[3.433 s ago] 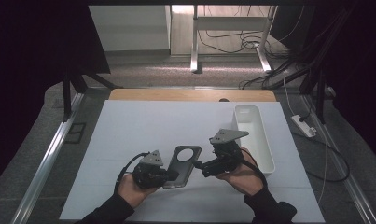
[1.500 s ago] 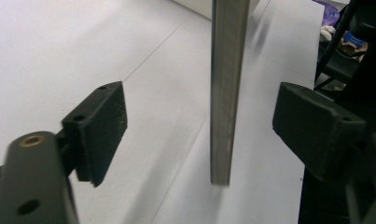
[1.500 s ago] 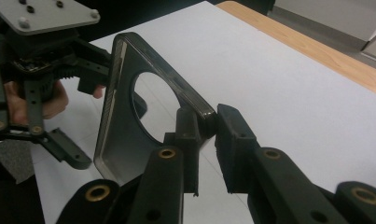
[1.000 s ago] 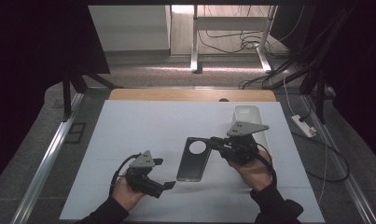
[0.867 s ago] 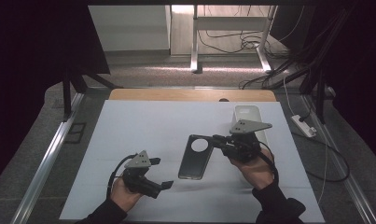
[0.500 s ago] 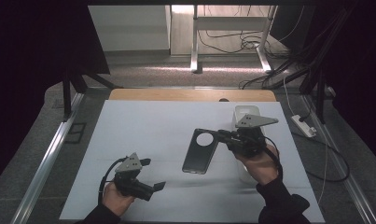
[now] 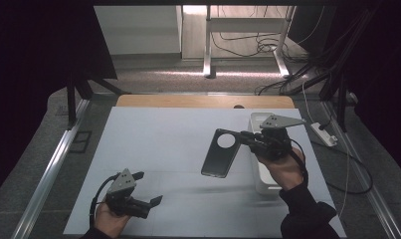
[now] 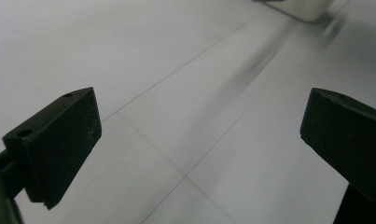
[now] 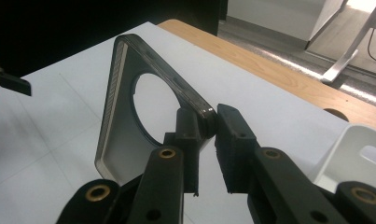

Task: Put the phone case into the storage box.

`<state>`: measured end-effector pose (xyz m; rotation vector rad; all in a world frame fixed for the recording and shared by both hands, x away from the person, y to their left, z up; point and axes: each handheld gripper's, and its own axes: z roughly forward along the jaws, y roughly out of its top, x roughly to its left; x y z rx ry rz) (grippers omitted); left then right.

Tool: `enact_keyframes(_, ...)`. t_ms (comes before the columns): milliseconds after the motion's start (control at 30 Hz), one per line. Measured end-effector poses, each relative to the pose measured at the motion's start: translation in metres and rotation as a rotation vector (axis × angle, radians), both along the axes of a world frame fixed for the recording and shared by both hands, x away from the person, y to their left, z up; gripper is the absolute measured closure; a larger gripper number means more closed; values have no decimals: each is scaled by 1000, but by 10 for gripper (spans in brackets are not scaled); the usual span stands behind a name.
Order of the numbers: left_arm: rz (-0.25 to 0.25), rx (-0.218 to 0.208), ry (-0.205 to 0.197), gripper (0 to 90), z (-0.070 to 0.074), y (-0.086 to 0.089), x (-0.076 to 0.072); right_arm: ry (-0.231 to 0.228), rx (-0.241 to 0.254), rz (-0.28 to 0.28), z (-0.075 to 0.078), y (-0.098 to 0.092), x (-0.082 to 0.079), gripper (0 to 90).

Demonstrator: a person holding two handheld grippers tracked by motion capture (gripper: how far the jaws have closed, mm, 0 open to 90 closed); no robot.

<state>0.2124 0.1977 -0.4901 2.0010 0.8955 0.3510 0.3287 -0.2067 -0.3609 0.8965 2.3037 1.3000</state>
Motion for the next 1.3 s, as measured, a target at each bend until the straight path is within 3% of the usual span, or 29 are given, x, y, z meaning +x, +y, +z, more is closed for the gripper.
enact_keyframes(633, 141, 15, 5, 0, -7, 41, -28, -36, -1, -33, 13, -15, 16, 783)
enact_keyframes(833, 184, 40, -8, 0, -11, 50, -36, -54, -4, -43, 20, -22, 23, 783)
enact_keyframes(1033, 209, 61, 9, 0, -15, 55, -40, -67, -5, -56, 26, -28, 28, 783)
enact_keyframes(1300, 224, 41, 14, 0, -15, 59, -42, -81, -15, -74, 34, -35, 36, 783)
